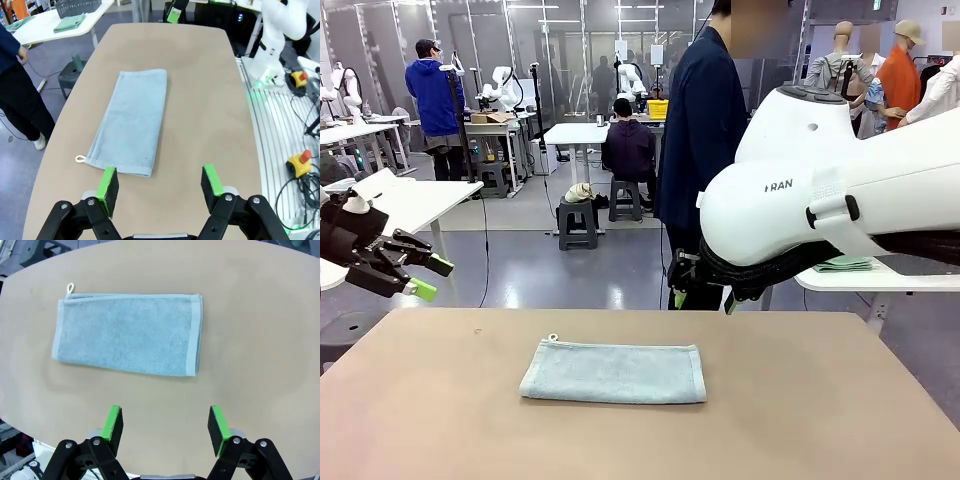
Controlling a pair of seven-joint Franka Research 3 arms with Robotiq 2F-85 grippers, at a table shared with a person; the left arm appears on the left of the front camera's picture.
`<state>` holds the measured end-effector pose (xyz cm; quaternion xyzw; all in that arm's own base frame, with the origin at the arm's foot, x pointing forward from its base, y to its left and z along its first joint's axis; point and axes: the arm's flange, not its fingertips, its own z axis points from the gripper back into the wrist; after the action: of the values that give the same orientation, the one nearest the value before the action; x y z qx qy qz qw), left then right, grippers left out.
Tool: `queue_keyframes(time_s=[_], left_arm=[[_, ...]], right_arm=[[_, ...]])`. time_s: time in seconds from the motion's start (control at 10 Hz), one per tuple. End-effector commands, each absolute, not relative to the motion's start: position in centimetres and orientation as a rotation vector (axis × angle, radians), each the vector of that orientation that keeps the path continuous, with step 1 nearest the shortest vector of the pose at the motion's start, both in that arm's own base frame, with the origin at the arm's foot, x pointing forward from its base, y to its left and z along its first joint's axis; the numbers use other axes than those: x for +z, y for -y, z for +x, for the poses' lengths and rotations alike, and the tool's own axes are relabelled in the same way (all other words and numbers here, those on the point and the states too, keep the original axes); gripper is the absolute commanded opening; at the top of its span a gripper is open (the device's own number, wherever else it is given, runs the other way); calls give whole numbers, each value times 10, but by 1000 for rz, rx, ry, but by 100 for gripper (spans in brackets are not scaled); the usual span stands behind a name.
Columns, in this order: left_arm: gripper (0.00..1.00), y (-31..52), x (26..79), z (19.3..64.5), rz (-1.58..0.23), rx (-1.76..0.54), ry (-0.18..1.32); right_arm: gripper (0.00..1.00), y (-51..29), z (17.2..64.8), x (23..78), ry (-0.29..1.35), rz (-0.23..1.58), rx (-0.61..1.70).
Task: Fold the towels and place them in the basket.
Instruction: When a person lays out a Towel with hook on the table, fold it in half twice.
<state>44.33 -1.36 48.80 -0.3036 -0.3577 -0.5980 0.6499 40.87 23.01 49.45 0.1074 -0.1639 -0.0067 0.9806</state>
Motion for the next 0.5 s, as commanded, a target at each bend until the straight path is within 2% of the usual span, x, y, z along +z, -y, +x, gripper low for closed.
queue_keyframes(time_s=[0.0, 0.2, 0.4], left_arm=[[84, 13, 491, 441, -704, -1369, 826], [84, 13, 491, 441, -704, -1369, 826], [84, 13, 491, 441, -704, -1369, 826]], right_arm=[[86, -229, 408, 495, 323, 201, 8], [86, -230, 408, 494, 325, 213, -10], [86, -221, 432, 461, 246, 311, -99]])
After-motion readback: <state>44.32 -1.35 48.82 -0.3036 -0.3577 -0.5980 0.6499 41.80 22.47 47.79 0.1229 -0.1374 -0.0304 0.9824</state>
